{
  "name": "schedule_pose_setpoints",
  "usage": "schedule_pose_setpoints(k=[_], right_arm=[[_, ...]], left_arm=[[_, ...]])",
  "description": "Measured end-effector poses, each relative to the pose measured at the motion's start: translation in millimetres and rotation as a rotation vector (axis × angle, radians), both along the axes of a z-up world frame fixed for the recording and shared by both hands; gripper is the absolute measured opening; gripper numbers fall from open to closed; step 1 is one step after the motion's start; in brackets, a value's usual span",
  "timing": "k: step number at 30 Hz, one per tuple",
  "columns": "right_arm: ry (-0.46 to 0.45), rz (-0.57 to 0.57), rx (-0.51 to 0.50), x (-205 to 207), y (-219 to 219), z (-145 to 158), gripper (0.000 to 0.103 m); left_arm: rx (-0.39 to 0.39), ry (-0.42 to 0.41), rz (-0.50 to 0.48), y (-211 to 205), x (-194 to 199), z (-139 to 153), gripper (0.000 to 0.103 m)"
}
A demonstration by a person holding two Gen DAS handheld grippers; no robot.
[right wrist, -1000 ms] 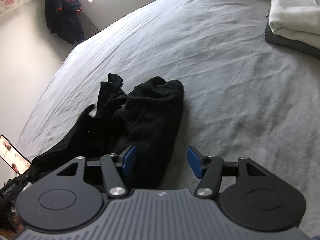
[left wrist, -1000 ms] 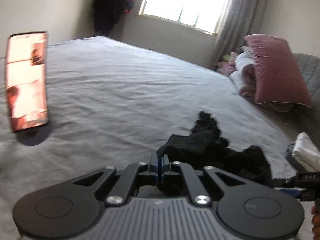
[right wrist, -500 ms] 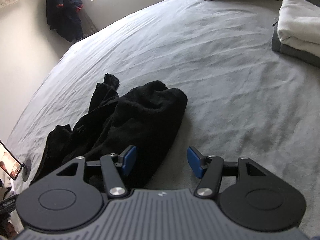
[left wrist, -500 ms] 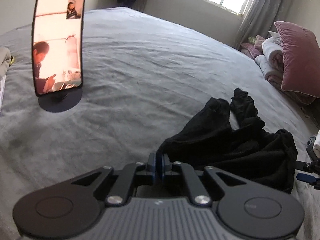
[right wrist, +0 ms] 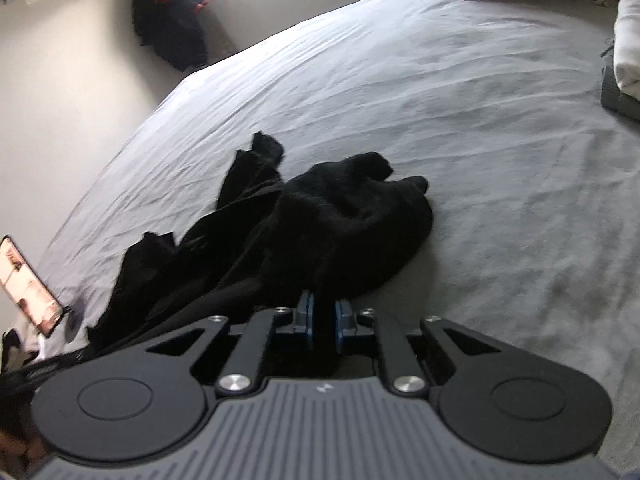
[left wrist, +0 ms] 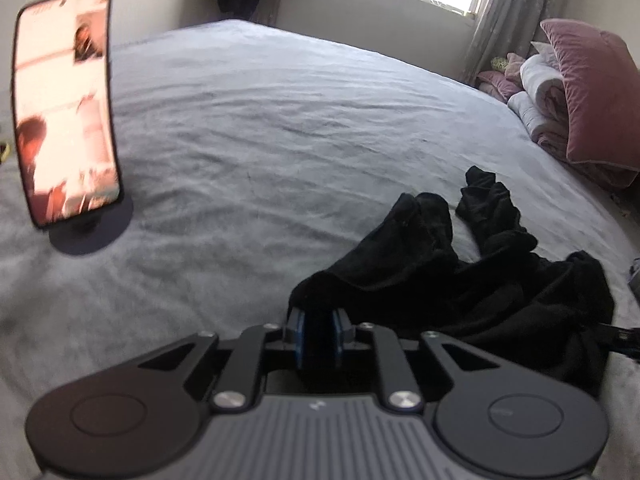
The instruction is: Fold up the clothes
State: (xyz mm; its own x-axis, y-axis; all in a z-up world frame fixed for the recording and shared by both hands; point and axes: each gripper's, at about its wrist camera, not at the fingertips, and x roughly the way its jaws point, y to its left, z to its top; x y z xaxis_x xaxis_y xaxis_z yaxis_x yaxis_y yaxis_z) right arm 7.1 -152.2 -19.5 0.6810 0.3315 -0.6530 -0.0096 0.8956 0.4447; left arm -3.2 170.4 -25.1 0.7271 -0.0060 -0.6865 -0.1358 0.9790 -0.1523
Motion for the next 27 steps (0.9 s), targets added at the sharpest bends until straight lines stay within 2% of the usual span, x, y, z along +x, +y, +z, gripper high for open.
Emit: schedule_pose_setpoints(k=[7,11,16,22,27], right_arm=[[0.004,0.08,0.047,-19,-3,16,0.009],[-0.004,0.146,0.022,-36,-2,23,0.009],[0.043,0.205,0.043,-54,-4,22,0.009],[0.132,0.287,0.116,-71,-7,19,0.008],[0.167,0.332,0.096,-78,-1,16,0.008]], left_arm=[[0.052,-0.002,-0.006,-6,10,0,0.015],[0.05,0.006,0.005,-7,12,0,0.015],[0.051,0.013,0.02,-12,12,2,0.017],[-0.041,0.028,0.045,-9,17,5,0.031],[-0.04,0.027,0.057,-16,23,7,0.037]])
